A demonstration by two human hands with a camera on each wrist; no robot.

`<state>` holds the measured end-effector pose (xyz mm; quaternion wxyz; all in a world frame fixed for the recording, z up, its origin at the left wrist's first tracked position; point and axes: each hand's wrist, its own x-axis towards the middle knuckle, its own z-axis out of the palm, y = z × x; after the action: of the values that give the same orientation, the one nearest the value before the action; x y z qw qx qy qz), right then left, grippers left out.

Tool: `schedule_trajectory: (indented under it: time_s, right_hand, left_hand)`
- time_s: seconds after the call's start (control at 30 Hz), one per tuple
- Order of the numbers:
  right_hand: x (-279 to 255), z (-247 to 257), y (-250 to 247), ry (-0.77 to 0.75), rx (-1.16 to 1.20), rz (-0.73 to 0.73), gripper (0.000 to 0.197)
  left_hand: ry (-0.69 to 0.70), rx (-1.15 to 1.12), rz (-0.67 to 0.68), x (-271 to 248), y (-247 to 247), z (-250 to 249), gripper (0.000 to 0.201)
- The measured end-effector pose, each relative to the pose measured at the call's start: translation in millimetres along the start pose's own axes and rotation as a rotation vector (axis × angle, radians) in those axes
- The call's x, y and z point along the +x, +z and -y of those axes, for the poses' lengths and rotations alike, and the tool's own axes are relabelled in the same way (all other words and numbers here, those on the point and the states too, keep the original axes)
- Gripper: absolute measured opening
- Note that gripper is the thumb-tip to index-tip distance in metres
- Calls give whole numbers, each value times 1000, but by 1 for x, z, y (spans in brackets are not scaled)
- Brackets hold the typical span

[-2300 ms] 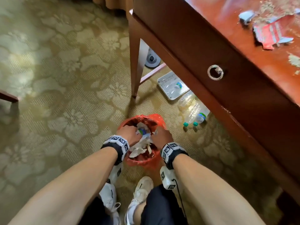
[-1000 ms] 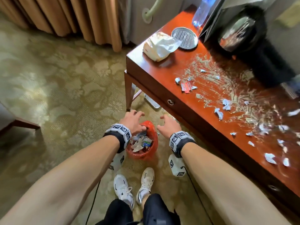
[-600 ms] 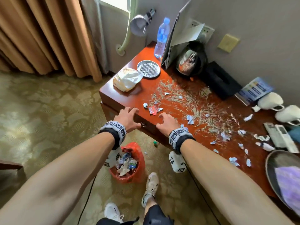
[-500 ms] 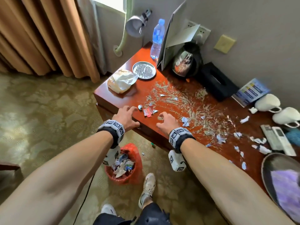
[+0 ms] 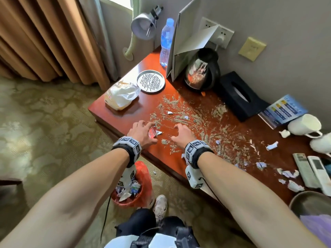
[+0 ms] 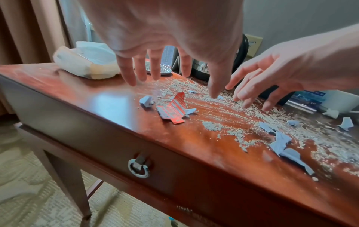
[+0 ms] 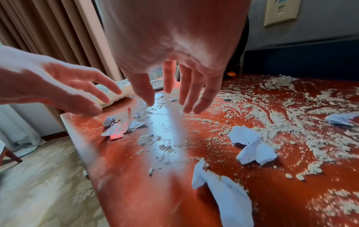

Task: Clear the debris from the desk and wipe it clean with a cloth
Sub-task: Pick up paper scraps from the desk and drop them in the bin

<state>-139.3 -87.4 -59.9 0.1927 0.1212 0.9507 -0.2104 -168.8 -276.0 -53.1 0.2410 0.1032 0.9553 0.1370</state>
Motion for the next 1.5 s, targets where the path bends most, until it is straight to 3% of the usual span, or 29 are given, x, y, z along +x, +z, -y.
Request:
schedule_trajectory:
  time_s: [0.2,0.37,0.77,1.07,1.5]
  right_hand:
    - [27,-10,-6,3,-51,1,48]
    - [51,-15,-11,26,-129,32,49]
    - [110,10,-19,-106,-187,-28,38]
    - [129,16,-10,-151,-288,-123,25]
    - [125,25,-4,-151,-217,-92,15]
  left_hand:
    - [-63,132,33,26,8,-12,80]
    - [-99,104,53,42,15,-14,72]
    - [-18,15,-23,61,23,-13,23]
    - [-3,39,14,69,13,-10,27]
    - [-14,91,97,78,6,-15,37]
